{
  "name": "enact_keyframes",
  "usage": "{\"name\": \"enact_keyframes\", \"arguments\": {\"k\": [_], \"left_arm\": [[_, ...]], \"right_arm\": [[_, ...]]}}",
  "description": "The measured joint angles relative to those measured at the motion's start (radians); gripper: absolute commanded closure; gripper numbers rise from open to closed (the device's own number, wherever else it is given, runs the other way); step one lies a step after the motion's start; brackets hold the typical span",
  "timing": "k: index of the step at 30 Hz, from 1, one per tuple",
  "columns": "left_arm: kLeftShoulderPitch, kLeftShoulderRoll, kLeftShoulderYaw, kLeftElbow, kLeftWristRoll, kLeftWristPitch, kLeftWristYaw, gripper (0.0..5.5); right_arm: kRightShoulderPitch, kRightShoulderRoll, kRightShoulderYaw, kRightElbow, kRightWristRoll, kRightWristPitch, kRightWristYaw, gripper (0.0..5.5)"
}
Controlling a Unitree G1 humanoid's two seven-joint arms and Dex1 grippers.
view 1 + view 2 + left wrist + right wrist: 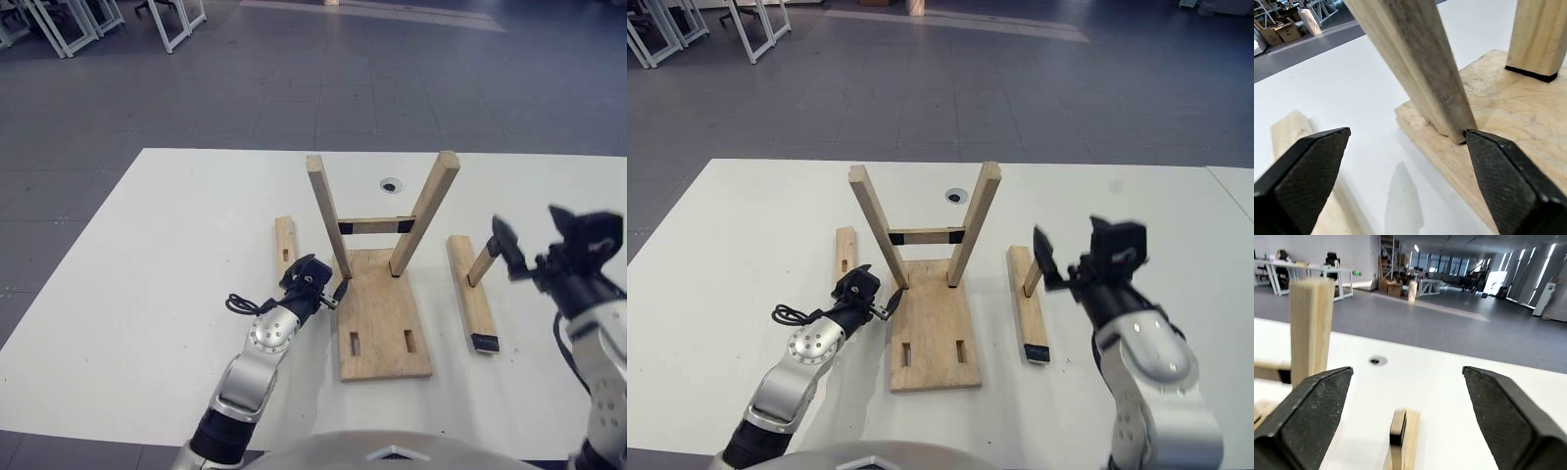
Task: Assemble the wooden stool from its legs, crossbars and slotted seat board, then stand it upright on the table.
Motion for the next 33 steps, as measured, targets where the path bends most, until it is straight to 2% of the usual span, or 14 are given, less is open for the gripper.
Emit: {"name": "enact_keyframes", "arguments": {"k": [2, 4, 7, 14, 19, 23, 29, 33], "left_arm": [[-0.039, 0.025, 0.038, 0.018, 0.000, -0.020, -0.001, 1.20], [-0.058, 0.023, 0.044, 0.055, 0.000, -0.034, -0.004, 1.20], [-0.093, 0.018, 0.043, 0.096, 0.008, -0.051, -0.004, 1.20], [-0.069, 0.012, 0.039, 0.039, 0.005, -0.033, -0.006, 1.20], [-0.046, 0.017, 0.061, -0.057, -0.003, 0.037, -0.017, 1.20], [-0.014, 0.022, 0.079, -0.158, -0.019, 0.108, -0.027, 1.20], [0.022, 0.035, 0.128, -0.239, -0.042, 0.177, -0.037, 1.20], [0.054, 0.000, 0.168, -0.254, -0.086, 0.240, -0.031, 1.20]], "right_arm": [[0.132, -0.010, 0.001, 0.002, -0.006, -0.101, 0.057, 0.35], [0.278, -0.017, 0.032, 0.037, -0.036, -0.197, 0.113, 0.35], [0.407, -0.057, 0.083, 0.100, -0.067, -0.211, 0.150, 0.35], [0.339, -0.099, 0.184, 0.185, -0.124, -0.108, 0.090, 0.35], [0.290, -0.064, 0.261, 0.260, -0.150, -0.013, 0.014, 0.35], [0.182, -0.048, 0.285, 0.360, -0.148, -0.022, -0.001, 0.98], [0.153, -0.067, 0.311, 0.369, -0.159, -0.018, -0.017, 2.05], [0.127, -0.096, 0.304, 0.378, -0.160, 0.013, -0.021, 2.65]]}}
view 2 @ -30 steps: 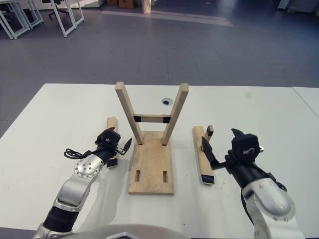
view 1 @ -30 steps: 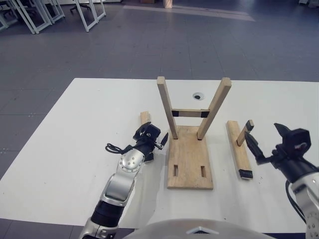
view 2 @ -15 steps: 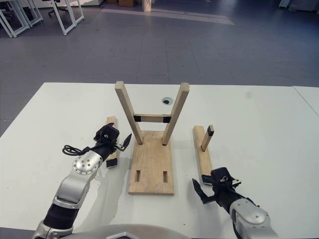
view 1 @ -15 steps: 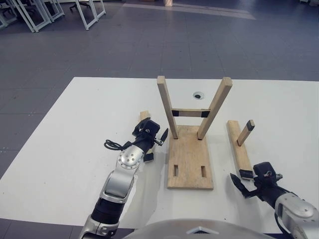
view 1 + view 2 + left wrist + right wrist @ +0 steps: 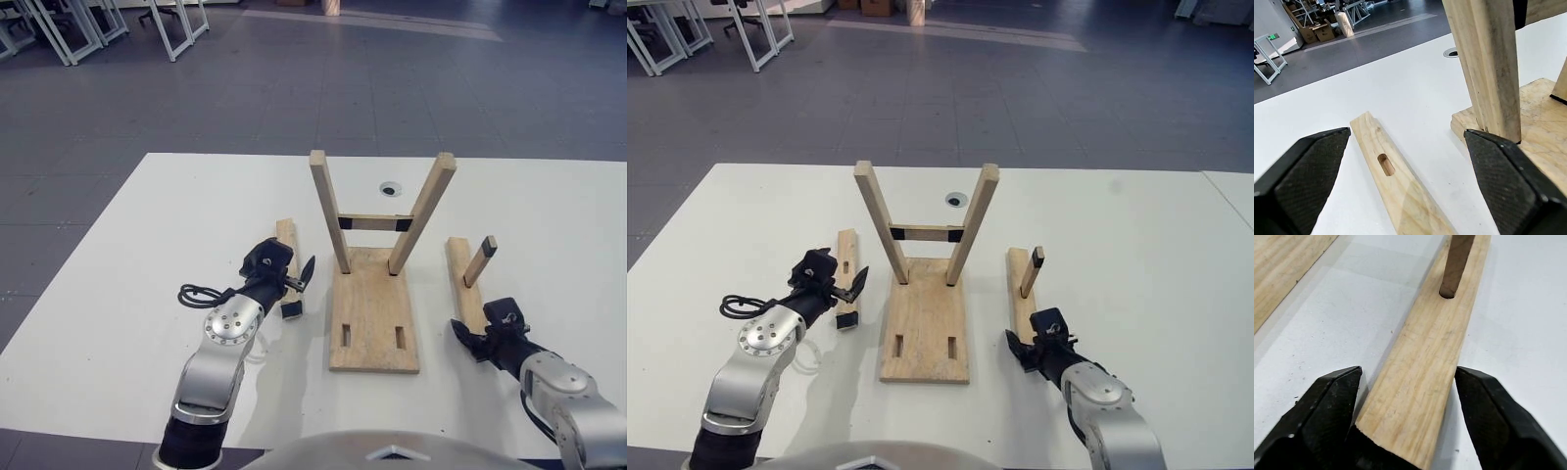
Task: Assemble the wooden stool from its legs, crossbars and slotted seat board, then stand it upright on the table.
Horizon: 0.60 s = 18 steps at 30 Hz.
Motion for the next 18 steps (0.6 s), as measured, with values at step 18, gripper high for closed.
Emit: {"name": "enact_keyframes", "arguments": {"k": [18], "left_arm": [[-0.118, 0.188, 0.416, -0.009, -0.781, 0.410, -0.465, 1.20]], "right_arm": [[-0.564, 0.006, -0.471, 0.365, 0.560, 0.013, 0.180, 3.38]]}}
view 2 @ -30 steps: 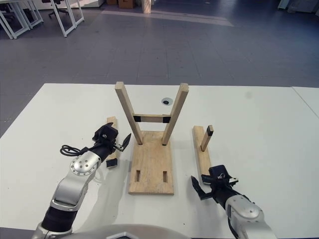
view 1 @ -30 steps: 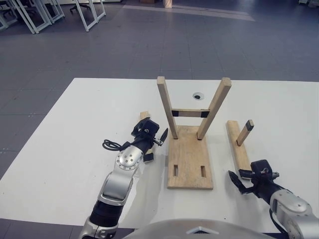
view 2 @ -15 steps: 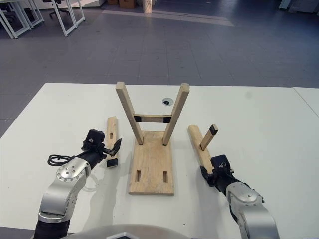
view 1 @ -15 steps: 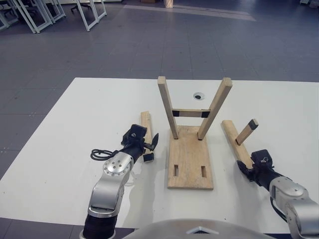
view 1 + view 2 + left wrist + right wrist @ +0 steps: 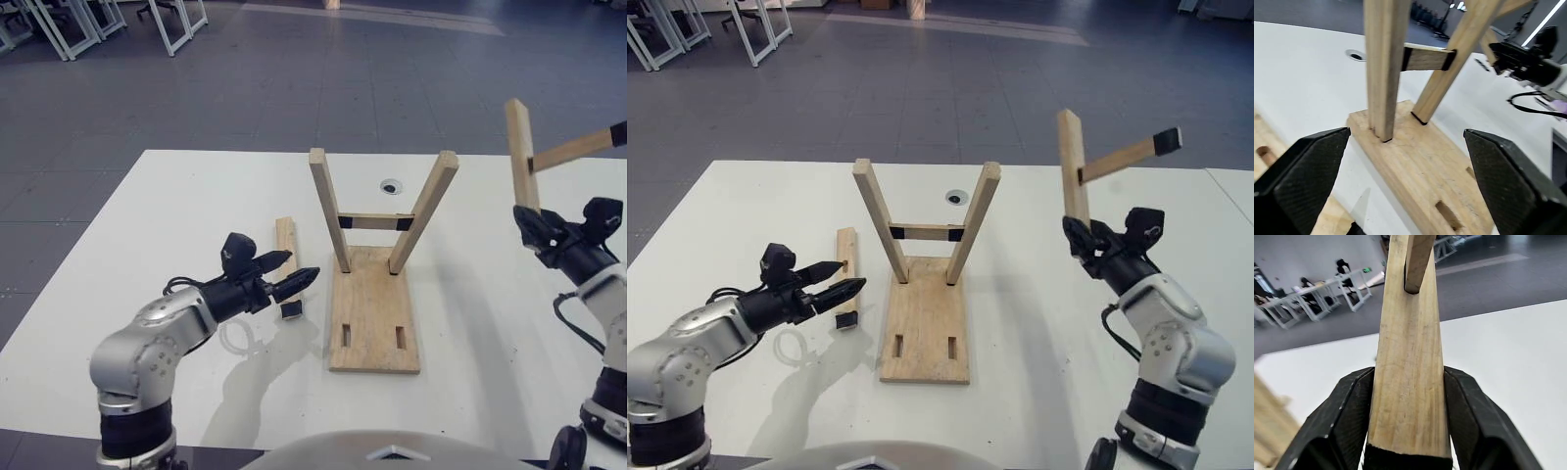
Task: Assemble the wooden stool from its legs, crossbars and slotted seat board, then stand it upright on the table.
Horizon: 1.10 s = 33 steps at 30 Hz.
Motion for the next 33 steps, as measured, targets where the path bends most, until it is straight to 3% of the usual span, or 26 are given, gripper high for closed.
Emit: {"name": "enact_keyframes", "arguments": {"k": [6, 10, 16, 21, 32, 33], "left_arm": [[-0.173, 0.041, 0.032, 0.106, -0.238, 0.110, -0.044, 1.20], [-0.205, 0.018, -0.012, 0.128, -0.297, 0.124, -0.006, 1.20], [-0.261, -0.015, -0.014, 0.132, -0.529, 0.143, 0.049, 1.20], [-0.297, 0.001, -0.030, 0.167, -0.678, 0.157, 0.098, 1.20], [-0.305, 0.016, -0.098, 0.213, -0.705, 0.102, 0.172, 1.20], [-0.312, 0.016, -0.100, 0.219, -0.706, 0.094, 0.175, 1.40]], "right_arm": [[-0.106, -0.048, -0.001, -0.072, 0.582, 0.272, 0.114, 3.38], [-0.118, -0.080, 0.071, -0.124, 0.761, 0.296, 0.094, 3.38], [-0.055, -0.058, 0.291, -0.179, 0.756, 0.291, 0.090, 3.38], [-0.041, -0.057, 0.335, -0.179, 0.734, 0.247, 0.105, 3.38], [0.000, -0.071, 0.438, -0.230, 0.725, 0.216, 0.131, 3.38], [0.011, -0.074, 0.452, -0.236, 0.719, 0.214, 0.134, 3.38]]}}
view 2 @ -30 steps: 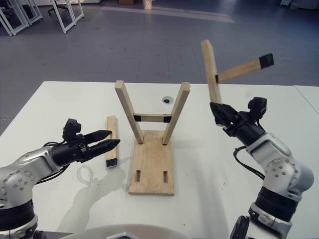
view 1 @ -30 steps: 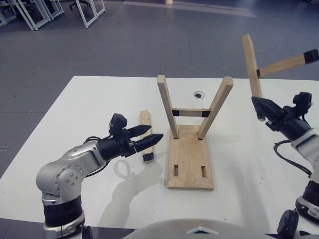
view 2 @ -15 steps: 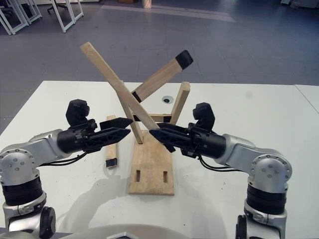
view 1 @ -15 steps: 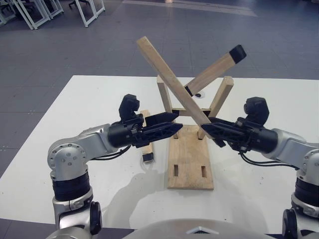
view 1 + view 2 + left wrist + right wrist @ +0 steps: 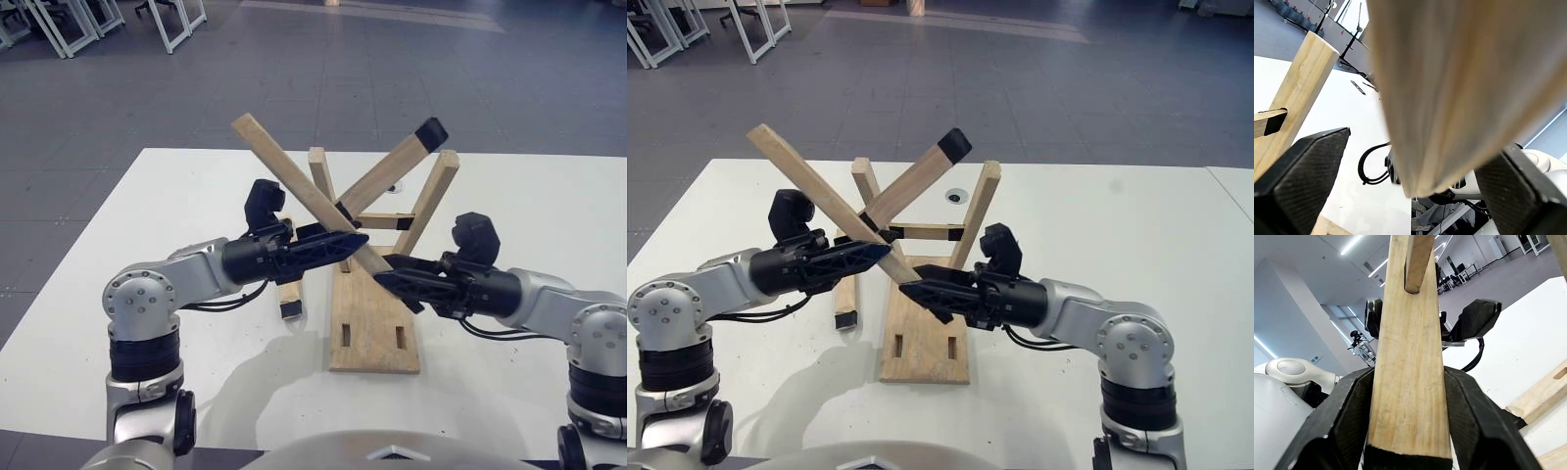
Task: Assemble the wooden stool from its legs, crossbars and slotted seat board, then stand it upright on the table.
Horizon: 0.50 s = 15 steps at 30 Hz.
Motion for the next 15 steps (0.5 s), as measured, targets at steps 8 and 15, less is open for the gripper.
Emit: {"name": "enact_keyframes", "arguments": {"k": [8, 15], "left_arm": [[-0.007, 0.017, -0.019, 0.028, -0.079, -0.004, 0.009, 2.60], [-0.007, 0.047, -0.030, 0.027, -0.089, -0.008, 0.004, 3.36]], "right_arm": [[0.014, -0.004, 0.033, -0.003, -0.027, -0.034, 0.001, 3.38], [0.014, -0.005, 0.039, -0.005, -0.032, -0.045, -0.001, 3.38]]}}
